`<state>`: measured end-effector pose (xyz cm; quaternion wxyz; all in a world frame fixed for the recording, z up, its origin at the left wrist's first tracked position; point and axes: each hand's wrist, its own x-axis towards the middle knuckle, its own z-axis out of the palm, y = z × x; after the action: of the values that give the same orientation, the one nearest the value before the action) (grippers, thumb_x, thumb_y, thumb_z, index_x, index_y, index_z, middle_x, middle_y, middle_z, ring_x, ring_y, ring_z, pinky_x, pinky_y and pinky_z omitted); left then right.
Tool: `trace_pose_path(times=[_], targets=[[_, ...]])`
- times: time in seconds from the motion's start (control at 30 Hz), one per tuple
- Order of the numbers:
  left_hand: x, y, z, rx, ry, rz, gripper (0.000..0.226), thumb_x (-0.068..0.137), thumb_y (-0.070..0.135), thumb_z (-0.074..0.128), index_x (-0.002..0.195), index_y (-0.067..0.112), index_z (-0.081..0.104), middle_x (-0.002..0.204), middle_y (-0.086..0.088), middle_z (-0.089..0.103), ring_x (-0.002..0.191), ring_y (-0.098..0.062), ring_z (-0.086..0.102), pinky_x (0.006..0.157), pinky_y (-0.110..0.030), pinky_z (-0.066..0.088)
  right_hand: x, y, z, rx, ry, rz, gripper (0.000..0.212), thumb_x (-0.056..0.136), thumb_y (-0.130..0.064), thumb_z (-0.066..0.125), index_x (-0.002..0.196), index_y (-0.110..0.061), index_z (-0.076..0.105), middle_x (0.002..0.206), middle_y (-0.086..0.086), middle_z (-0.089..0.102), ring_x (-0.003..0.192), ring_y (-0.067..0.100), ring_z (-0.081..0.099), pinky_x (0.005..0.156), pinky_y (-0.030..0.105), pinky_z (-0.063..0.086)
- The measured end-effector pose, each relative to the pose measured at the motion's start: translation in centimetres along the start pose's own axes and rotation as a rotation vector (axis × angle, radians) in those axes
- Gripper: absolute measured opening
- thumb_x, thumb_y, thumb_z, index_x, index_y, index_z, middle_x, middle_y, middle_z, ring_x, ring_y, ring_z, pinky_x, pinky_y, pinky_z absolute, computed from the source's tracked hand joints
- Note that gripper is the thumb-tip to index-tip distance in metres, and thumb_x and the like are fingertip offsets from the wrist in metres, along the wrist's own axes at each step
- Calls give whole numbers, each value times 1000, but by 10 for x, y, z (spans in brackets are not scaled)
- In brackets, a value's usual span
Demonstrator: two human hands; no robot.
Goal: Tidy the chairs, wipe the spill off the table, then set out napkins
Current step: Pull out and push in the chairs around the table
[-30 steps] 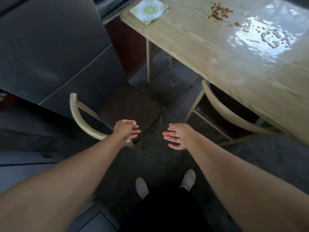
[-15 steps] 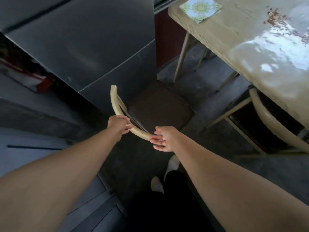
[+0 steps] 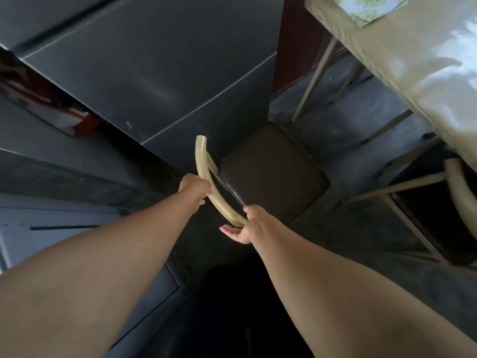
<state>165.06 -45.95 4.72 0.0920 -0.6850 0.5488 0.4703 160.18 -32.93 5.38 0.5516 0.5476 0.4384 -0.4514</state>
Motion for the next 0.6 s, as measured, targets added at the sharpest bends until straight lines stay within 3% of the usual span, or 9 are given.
trace_pose_path(times=[0.1,0.23,0.37,0.47,0.6], targets=[[12,5,-1,26,-36,-8,46,91,18,62,132,8,43,114,-12,56,107,-27,59,86,-40,56,2,1,13,138,10,-14,35,99,-15,48,132,-2,47,136,27,46,124,41,51,99,56,46],[29,12,1,50,-116,-13,39,93,18,61,127,4,48,106,-11,56,106,-27,59,89,-42,54,13,-1,27,367,-2,-44,44,99,-6,42,143,-2,37,150,21,33,137,38,35,107,47,41],[40,16,-2,111,-176,-3,34,93,19,61,122,5,51,115,-14,62,102,-28,64,79,-43,57,21,13,40,283,-65,-175,47,103,-11,29,149,-8,24,153,15,29,136,32,38,102,44,43],[50,16,0,137,-221,-5,31,94,21,59,119,5,51,113,-16,64,96,-28,67,76,-44,58,30,7,43,501,78,-75,40,97,-10,51,136,-3,45,136,21,47,124,40,50,99,47,49],[58,16,4,129,-252,-41,33,94,27,60,118,5,52,107,-15,65,88,-28,68,73,-43,59,40,18,46,675,28,-32,38,90,-12,65,126,-4,56,124,18,59,113,36,59,96,49,51]])
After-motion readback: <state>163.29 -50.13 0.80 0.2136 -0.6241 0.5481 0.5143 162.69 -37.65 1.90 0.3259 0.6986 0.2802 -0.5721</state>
